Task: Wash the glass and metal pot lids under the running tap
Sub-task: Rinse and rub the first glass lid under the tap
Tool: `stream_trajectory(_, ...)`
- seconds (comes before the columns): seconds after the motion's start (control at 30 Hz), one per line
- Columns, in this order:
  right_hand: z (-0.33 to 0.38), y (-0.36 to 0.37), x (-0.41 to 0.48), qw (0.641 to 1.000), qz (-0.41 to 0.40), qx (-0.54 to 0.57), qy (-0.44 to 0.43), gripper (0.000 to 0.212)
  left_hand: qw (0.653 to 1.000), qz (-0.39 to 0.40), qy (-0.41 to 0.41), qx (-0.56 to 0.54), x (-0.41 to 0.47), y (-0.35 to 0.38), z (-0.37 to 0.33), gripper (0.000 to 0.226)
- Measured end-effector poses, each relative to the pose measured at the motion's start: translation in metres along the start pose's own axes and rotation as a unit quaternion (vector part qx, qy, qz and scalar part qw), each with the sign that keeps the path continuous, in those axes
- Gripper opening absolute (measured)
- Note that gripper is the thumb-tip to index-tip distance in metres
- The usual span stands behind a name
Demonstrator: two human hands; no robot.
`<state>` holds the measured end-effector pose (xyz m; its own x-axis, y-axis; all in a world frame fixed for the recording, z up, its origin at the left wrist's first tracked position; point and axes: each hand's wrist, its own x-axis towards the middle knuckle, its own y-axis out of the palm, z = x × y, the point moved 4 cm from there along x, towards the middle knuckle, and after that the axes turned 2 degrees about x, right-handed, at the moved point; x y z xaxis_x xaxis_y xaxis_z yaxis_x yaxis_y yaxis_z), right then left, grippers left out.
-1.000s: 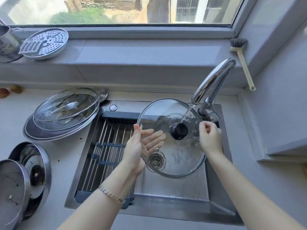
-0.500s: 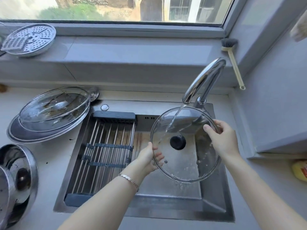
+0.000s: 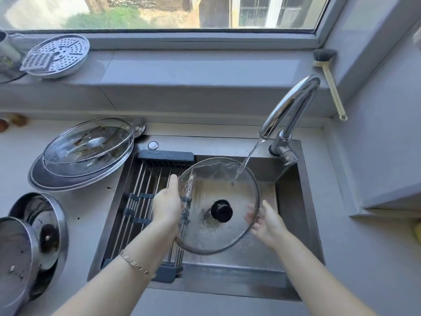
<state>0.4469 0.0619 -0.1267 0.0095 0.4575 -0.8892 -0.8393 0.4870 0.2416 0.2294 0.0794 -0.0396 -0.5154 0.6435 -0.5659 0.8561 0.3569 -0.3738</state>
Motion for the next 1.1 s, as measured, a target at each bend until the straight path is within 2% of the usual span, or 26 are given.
stream_trajectory(0.1, -0.003, 0.005, -0.011, 0.989, 0.099, 0.049, 0.094, 0.052, 0.983, -0.011, 0.165, 0.081, -0.014, -0.002, -0.015, 0.050)
stream_trajectory(0.17, -0.005, 0.000, -0.023, 0.969, 0.152, 0.084, 0.174, 0.070, 0.961, 0.002, 0.264, 0.078, -0.024, -0.001, -0.020, 0.051)
stream_trajectory(0.2, -0.008, -0.006, -0.027, 0.959, 0.164, 0.082, 0.215, 0.077, 0.950, 0.023, 0.307, 0.060, -0.028, 0.000, -0.021, 0.048)
stream_trajectory(0.27, -0.015, -0.014, -0.029, 0.945, 0.193, -0.006, 0.264, 0.080, 0.913, 0.092, 0.397, 0.028, -0.036, 0.005, -0.024, 0.039)
stream_trajectory(0.33, -0.020, -0.021, -0.019, 0.961, 0.148, -0.082, 0.221, 0.071, 0.870, 0.145, 0.470, 0.031, -0.039, 0.009, -0.026, 0.037)
stream_trajectory(0.4, -0.019, -0.024, -0.010, 0.985, 0.074, -0.092, 0.125, 0.054, 0.857, 0.189, 0.477, 0.047, -0.036, 0.013, -0.024, 0.034)
stream_trajectory(0.47, -0.014, -0.023, -0.009, 0.997, 0.037, -0.057, 0.033, 0.044, 0.870, 0.246, 0.422, 0.065, -0.031, 0.018, -0.019, 0.025)
stream_trajectory(0.53, -0.007, -0.023, -0.010, 0.999, 0.022, -0.024, -0.036, 0.040, 0.895, 0.291, 0.335, 0.047, -0.025, 0.020, -0.013, 0.012)
stream_trajectory(0.63, 0.011, -0.024, -0.015, 0.990, 0.002, -0.009, -0.142, 0.038, 0.943, 0.284, 0.153, -0.078, -0.010, 0.021, -0.003, 0.033)
stream_trajectory(0.73, 0.047, -0.020, -0.037, 0.956, -0.011, -0.083, -0.280, 0.035, 0.962, 0.244, 0.014, -0.117, 0.006, 0.029, 0.012, 0.049)
stream_trajectory(0.83, 0.089, -0.007, -0.071, 0.903, 0.010, -0.189, -0.386, 0.029, 0.951, 0.249, -0.086, -0.159, 0.009, 0.051, 0.028, 0.057)
stream_trajectory(0.93, 0.116, 0.009, -0.099, 0.858, 0.014, -0.294, -0.421, 0.027, 0.918, 0.270, -0.191, -0.218, -0.002, 0.079, 0.045, 0.065)
stream_trajectory(1.0, 0.127, 0.014, -0.105, 0.838, 0.001, -0.359, -0.410, 0.029, 0.908, 0.290, -0.228, -0.201, -0.010, 0.091, 0.056, 0.072)
stream_trajectory(1.1, 0.136, 0.008, -0.089, 0.846, -0.017, -0.411, -0.338, 0.029, 0.908, 0.306, -0.244, -0.150, -0.021, 0.093, 0.066, 0.073)
